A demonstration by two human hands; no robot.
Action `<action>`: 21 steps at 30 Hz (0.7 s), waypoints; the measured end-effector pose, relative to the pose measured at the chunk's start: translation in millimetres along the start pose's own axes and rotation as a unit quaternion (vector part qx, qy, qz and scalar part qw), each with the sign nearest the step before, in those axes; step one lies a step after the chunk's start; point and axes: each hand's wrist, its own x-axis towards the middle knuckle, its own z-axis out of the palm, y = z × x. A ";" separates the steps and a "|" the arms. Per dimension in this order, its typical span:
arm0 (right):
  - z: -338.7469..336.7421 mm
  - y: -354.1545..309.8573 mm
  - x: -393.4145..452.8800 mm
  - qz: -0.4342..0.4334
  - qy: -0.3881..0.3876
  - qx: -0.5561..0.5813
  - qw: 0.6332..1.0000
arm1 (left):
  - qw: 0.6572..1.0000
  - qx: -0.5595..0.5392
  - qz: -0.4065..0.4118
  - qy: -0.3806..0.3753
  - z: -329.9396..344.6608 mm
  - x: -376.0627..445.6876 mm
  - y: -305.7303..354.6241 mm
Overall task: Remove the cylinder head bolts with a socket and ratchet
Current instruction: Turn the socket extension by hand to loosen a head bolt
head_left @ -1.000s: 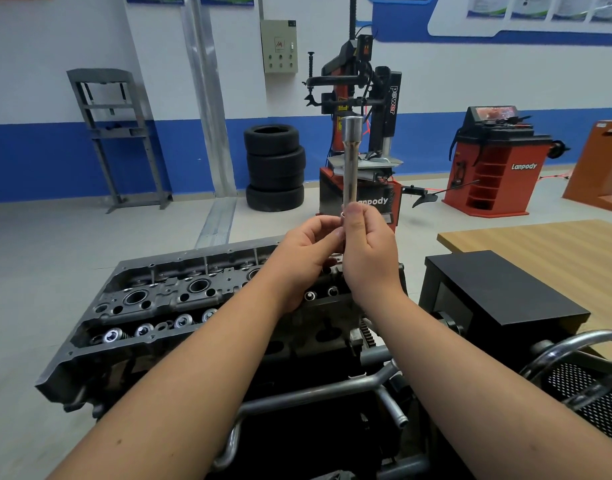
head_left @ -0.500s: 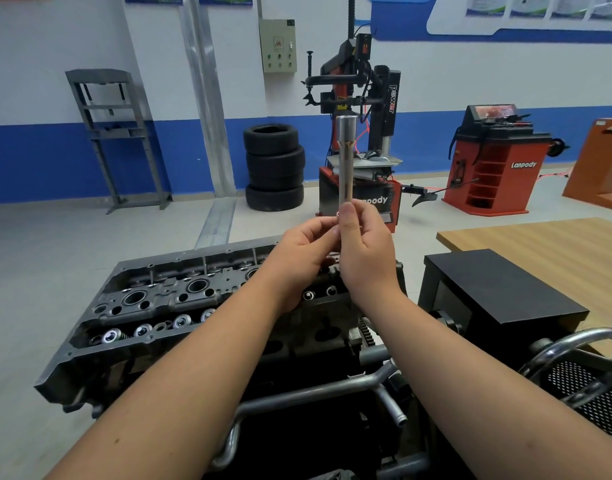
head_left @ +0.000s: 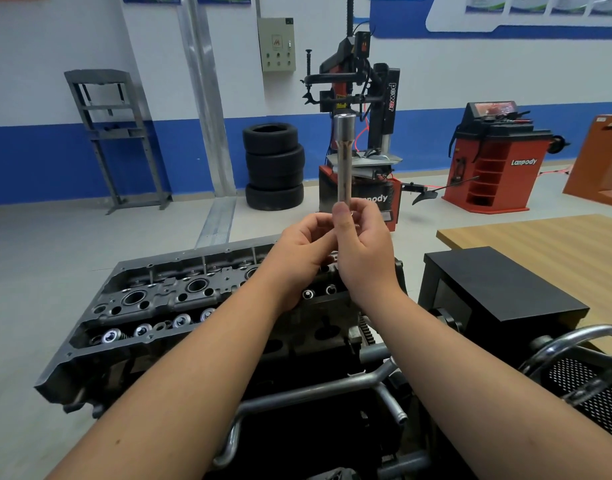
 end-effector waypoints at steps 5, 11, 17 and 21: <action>0.1 -0.8 -1.0 -0.008 0.002 -0.009 1.000 | 1.000 -0.007 0.011 -0.001 -0.5 -0.5 -0.6; -0.6 2.6 2.7 0.006 -0.007 -0.004 1.000 | 1.000 -0.009 0.012 -0.014 1.4 0.5 -1.8; 1.1 3.5 2.0 0.010 -0.012 0.003 1.000 | 0.999 0.032 0.028 0.003 0.6 1.4 -1.7; 2.1 3.3 1.5 0.022 0.008 0.018 1.000 | 0.997 0.067 0.043 0.017 2.7 3.3 -0.8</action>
